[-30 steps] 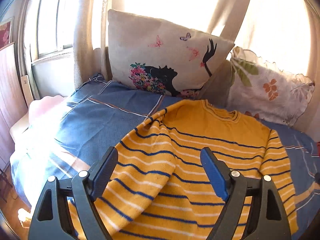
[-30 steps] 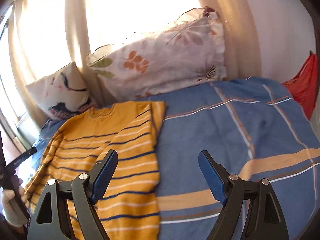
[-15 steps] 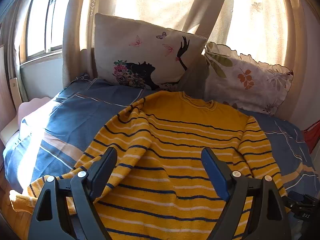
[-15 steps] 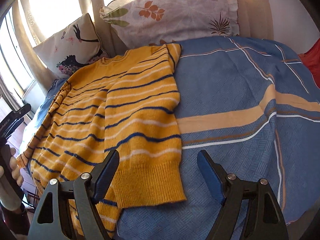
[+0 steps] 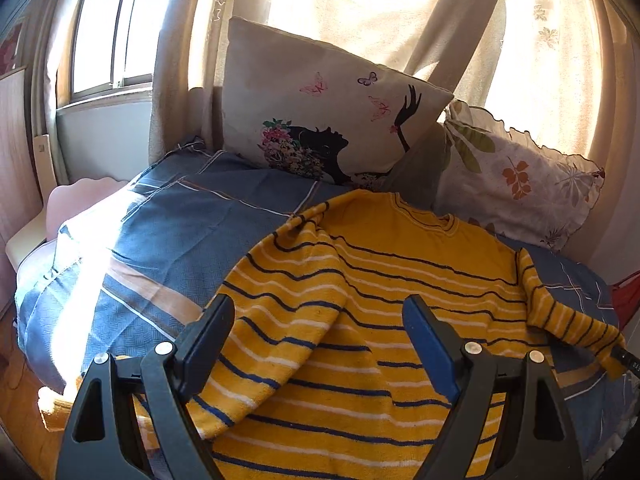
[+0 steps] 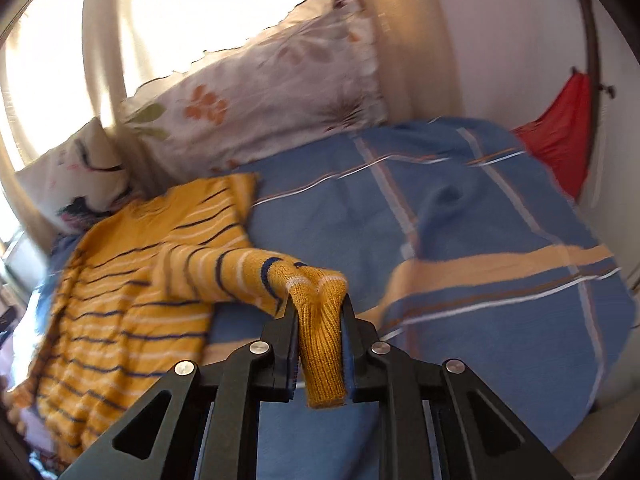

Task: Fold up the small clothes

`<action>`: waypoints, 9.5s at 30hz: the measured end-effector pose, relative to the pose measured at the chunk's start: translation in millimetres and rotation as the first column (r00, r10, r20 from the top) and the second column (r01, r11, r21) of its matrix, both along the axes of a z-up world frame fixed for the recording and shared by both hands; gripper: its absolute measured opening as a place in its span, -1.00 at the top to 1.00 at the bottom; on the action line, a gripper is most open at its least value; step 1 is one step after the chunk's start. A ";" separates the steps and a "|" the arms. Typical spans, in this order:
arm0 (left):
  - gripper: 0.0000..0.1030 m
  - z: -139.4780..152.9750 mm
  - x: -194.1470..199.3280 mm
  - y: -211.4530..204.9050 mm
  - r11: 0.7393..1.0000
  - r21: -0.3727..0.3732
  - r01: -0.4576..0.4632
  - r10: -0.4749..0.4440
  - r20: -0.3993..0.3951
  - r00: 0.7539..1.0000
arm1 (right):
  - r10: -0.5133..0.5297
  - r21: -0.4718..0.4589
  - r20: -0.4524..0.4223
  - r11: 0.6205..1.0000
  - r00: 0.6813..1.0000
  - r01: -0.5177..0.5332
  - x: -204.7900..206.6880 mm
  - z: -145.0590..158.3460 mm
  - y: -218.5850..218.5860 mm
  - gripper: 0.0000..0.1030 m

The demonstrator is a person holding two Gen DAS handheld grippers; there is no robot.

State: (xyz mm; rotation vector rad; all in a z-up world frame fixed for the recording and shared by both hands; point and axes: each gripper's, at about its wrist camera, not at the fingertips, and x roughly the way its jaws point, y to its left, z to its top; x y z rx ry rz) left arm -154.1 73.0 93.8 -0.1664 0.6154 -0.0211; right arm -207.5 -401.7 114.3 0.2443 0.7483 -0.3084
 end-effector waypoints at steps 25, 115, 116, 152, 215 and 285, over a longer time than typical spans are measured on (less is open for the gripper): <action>0.94 -50.4 203.1 64.8 0.996 0.024 0.090 -0.073 -0.394 0.916 | 0.061 0.010 0.052 0.998 0.997 -0.062 -2.5 -1.8 53.7 -0.21; 0.16 -30.4 -44.9 75.1 0.983 -0.158 0.089 -0.118 -0.183 0.976 | 0.494 -0.074 -0.007 0.867 0.869 -0.493 192.4 53.7 165.4 0.79; 0.16 -30.8 -45.3 79.7 0.983 -0.167 0.080 -0.111 -0.184 0.977 | 0.537 -0.056 -0.024 0.841 0.843 -0.537 206.9 45.6 195.1 0.78; 0.83 -42.8 178.1 -31.3 0.961 -0.155 0.231 -0.268 -0.296 0.917 | 0.508 0.019 0.024 0.861 0.861 -0.509 154.4 -7.8 117.4 -0.35; -0.02 -32.3 -43.5 199.5 0.947 -0.201 -0.250 0.222 -0.151 0.963 | 0.634 0.069 0.247 0.743 0.733 -0.666 197.7 69.4 311.0 0.81; -0.50 -78.8 -73.2 43.3 0.833 -0.447 0.326 -0.438 -0.174 0.882 | 0.660 0.587 0.244 0.482 0.710 -0.650 -14.6 -93.3 123.6 -0.42</action>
